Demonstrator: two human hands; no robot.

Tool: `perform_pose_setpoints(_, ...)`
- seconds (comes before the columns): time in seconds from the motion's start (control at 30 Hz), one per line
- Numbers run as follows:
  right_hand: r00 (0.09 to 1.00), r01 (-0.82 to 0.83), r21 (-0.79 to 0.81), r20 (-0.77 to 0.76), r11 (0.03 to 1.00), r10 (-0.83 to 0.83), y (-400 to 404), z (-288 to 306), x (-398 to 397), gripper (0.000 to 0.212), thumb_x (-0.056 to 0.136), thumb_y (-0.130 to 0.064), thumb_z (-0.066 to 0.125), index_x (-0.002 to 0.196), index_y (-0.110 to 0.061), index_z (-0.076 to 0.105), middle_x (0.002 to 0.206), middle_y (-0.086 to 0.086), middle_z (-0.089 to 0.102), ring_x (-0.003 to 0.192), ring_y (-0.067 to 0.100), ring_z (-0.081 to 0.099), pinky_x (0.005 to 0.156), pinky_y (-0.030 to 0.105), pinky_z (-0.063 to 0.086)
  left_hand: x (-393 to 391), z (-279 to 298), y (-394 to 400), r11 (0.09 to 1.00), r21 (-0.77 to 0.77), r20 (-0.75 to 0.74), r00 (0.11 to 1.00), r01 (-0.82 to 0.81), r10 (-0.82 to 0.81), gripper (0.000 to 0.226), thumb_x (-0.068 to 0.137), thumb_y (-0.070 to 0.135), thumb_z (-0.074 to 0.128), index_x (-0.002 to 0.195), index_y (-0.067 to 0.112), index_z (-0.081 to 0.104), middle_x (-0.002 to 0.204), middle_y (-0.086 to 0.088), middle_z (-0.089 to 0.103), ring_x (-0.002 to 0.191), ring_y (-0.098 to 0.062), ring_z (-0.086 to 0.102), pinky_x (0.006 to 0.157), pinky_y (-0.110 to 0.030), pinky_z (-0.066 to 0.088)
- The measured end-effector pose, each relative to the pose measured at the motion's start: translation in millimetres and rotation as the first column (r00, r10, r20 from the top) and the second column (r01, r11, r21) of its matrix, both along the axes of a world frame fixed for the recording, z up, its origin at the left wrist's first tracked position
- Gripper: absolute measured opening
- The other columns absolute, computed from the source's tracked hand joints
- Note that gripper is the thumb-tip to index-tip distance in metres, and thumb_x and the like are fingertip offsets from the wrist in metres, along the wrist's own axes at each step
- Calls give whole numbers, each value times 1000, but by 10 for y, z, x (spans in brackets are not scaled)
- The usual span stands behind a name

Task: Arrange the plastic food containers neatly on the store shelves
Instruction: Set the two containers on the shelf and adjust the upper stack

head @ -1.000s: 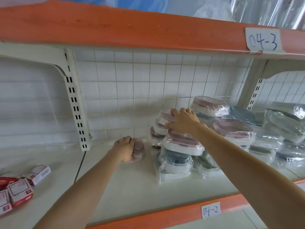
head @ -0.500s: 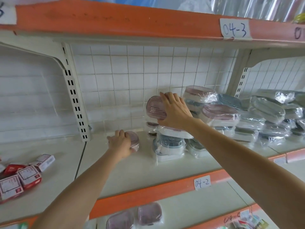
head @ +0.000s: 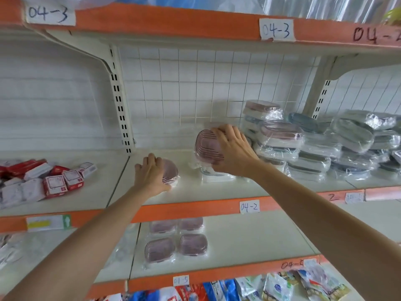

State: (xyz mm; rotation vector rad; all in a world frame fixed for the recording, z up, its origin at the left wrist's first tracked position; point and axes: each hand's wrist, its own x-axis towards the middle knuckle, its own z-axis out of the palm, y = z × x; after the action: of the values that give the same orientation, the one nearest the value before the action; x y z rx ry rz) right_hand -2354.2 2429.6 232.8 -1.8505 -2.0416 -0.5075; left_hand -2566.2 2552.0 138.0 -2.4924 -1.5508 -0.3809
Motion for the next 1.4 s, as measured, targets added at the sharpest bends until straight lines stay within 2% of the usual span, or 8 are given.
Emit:
perform_pose_setpoints(0.2,999,-34,-75,-41,997,31,-593,-353,144,90,65,-40,71,142,-13,31,131,6,33,119,22,30,103,31,24,21,54,-655,988,147,-16,999,42,-40,82,63,45,77,127,7,42,122,-10,40,111,-28,41,90,-39,33)
perform_pose_setpoints(0.37,998,-70,-202,-16,977,68,-994,-724,174,92,66,-45,68,143,-10,29,134,7,32,122,24,31,107,33,24,73,47,-1214,951,289,-18,993,113,-113,92,50,45,87,123,1,51,115,-19,51,104,-34,51,85,-44,38)
perform_pose_setpoints(0.53,992,-126,-276,-49,953,117,-1239,-1078,81,90,67,-46,69,140,-10,31,134,9,33,123,25,33,106,34,25,-58,-299,-1713,986,124,-116,989,108,-94,102,58,61,78,135,5,41,126,-16,43,115,-31,45,99,-47,34)
perform_pose_setpoints(0.6,990,-144,-315,-55,938,133,-1313,-1236,48,90,68,-45,70,140,-11,30,134,8,32,122,24,32,106,33,25,-130,-494,-1856,990,86,-154,983,110,-96,101,58,58,78,134,4,42,124,-17,44,114,-32,46,100,-50,34)
perform_pose_setpoints(0.7,989,-143,-393,-37,908,140,-1391,-1461,4,91,69,-43,70,143,-12,26,136,7,30,124,24,31,108,32,24,-226,-756,-2005,992,38,-141,983,124,-118,89,60,45,81,130,3,47,123,-17,47,111,-33,49,95,-44,39)
perform_pose_setpoints(1.03,984,-172,-555,-135,814,116,-1357,-2283,-60,64,77,-43,63,136,-30,41,133,1,37,124,22,36,107,30,24,-346,-1504,-2030,963,-256,-218,966,83,-142,90,80,49,66,148,10,22,144,-5,32,131,-25,32,113,-35,20)
perform_pose_setpoints(1.2,988,-125,-619,-150,776,39,-1205,-2589,-89,72,77,-45,66,138,-20,37,133,4,39,126,24,37,108,32,24,-338,-1710,-1887,928,-370,-237,962,42,-138,89,79,47,69,146,10,24,144,-4,34,134,-24,33,116,-36,13)
perform_pose_setpoints(1.4,993,-73,-593,-117,802,4,-708,-2922,-100,74,79,-49,63,136,-10,34,136,6,39,128,25,35,110,33,21,-317,-1984,-1415,938,-347,-209,974,9,-87,70,79,39,70,132,11,34,136,-5,41,129,-23,38,116,-35,17)
